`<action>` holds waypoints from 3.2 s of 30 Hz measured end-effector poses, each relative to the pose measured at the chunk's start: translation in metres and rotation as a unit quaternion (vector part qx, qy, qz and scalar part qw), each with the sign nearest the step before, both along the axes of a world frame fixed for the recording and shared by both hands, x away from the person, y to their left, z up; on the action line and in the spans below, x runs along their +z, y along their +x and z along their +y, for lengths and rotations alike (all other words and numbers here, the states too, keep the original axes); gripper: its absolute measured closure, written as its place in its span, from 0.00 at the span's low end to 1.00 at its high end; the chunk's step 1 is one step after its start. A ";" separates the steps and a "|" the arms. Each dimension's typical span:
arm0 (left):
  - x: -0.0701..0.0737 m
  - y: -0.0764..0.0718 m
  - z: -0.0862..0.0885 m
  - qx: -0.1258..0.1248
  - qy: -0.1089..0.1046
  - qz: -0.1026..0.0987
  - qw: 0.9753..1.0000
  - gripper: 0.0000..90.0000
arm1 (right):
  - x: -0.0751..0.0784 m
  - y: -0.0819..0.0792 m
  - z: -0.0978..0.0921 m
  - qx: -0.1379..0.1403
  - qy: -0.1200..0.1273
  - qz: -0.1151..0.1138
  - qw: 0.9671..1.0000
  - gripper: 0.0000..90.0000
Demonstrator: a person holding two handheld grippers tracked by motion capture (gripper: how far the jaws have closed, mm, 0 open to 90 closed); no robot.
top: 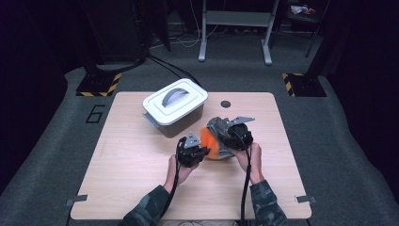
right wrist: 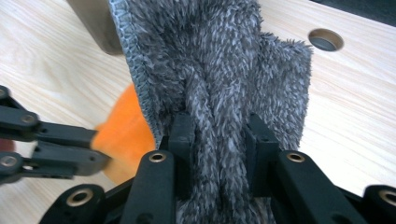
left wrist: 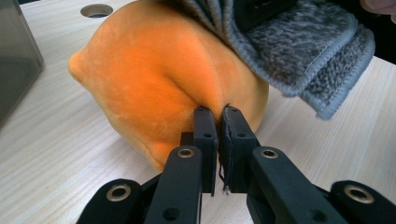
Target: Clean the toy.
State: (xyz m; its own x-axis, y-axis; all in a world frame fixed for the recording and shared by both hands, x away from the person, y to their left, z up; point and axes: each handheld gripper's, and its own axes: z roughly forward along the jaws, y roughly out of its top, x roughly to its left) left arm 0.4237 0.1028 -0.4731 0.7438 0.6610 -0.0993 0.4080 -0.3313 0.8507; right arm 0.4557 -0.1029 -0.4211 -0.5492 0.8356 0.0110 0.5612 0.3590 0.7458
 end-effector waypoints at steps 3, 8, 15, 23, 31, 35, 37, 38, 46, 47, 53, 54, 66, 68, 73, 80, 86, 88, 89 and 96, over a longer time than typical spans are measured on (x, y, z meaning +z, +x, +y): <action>-0.001 0.001 0.000 0.001 -0.003 0.001 1.000 0.95 | -0.002 0.001 -0.006 -0.016 -0.006 0.002 1.000 0.77; -0.002 0.000 -0.001 0.001 -0.004 0.006 1.000 0.95 | -0.008 0.004 -0.020 -0.029 0.000 0.018 0.999 0.77; -0.004 0.002 0.002 0.006 -0.004 0.009 1.000 0.95 | -0.019 0.007 -0.037 -0.056 -0.018 0.027 0.998 0.77; -0.006 0.004 0.006 0.011 -0.004 0.013 1.000 0.95 | -0.040 0.014 -0.051 -0.081 -0.026 0.060 0.995 0.77; -0.007 0.004 0.006 0.008 -0.003 0.012 1.000 0.95 | -0.056 0.021 -0.055 -0.094 -0.030 0.088 0.991 0.77; -0.007 0.005 0.007 0.008 0.000 0.015 1.000 0.95 | -0.043 0.013 -0.057 -0.100 -0.022 0.059 0.993 0.77; -0.007 0.005 0.007 0.007 0.002 0.014 1.000 0.95 | -0.033 0.009 -0.055 -0.094 -0.016 0.047 0.994 0.77; -0.007 0.005 0.007 0.008 0.002 0.015 1.000 0.95 | -0.028 0.008 -0.054 -0.088 -0.017 0.036 0.995 0.77; -0.006 0.004 0.006 0.007 0.006 0.019 1.000 0.95 | 0.005 0.001 -0.015 -0.026 0.009 -0.005 1.000 0.77; -0.006 0.004 0.005 0.007 0.005 0.020 1.000 0.95 | 0.008 0.001 -0.011 -0.009 0.006 -0.013 1.000 0.77; -0.006 0.003 0.004 0.007 0.010 0.018 1.000 0.95 | 0.008 0.005 0.023 0.019 -0.010 -0.009 1.000 0.76; -0.006 0.004 0.005 0.006 0.008 0.019 1.000 0.95 | 0.006 0.005 0.025 0.016 -0.016 -0.011 1.000 0.77; -0.008 0.005 0.007 0.005 0.007 0.024 1.000 0.95 | -0.003 0.007 -0.005 -0.014 -0.013 0.007 1.000 0.76; -0.008 0.006 0.007 0.004 0.008 0.023 1.000 0.95 | -0.005 0.007 -0.009 -0.015 -0.011 0.009 1.000 0.76; -0.009 0.006 0.007 0.007 0.009 0.022 1.000 0.95 | -0.013 0.008 -0.029 -0.052 -0.010 0.016 0.998 0.76; -0.010 0.007 0.008 0.009 0.005 0.026 1.000 0.95 | -0.034 0.014 -0.045 -0.080 -0.021 0.047 0.995 0.77; -0.011 0.008 0.010 0.010 0.008 0.027 1.000 0.94 | -0.053 0.021 -0.050 -0.091 -0.033 0.077 0.992 0.76; -0.011 0.008 0.011 0.010 0.008 0.027 1.000 0.94 | -0.063 0.024 -0.050 -0.094 -0.030 0.097 0.990 0.76; -0.012 0.008 0.011 0.010 0.007 0.028 1.000 0.94 | -0.063 0.024 -0.050 -0.094 -0.030 0.097 0.990 0.76; -0.012 0.008 0.012 0.012 0.006 0.026 1.000 0.94 | -0.062 0.023 -0.055 -0.102 -0.030 0.096 0.990 0.76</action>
State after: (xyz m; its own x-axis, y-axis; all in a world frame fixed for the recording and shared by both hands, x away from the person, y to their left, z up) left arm 0.4318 0.1150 -0.4847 0.7218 0.6800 -0.1292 0.4597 -0.3314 0.8239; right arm 0.4785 -0.1574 -0.4835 -0.3625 0.9309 0.0454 0.7559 0.2651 0.5986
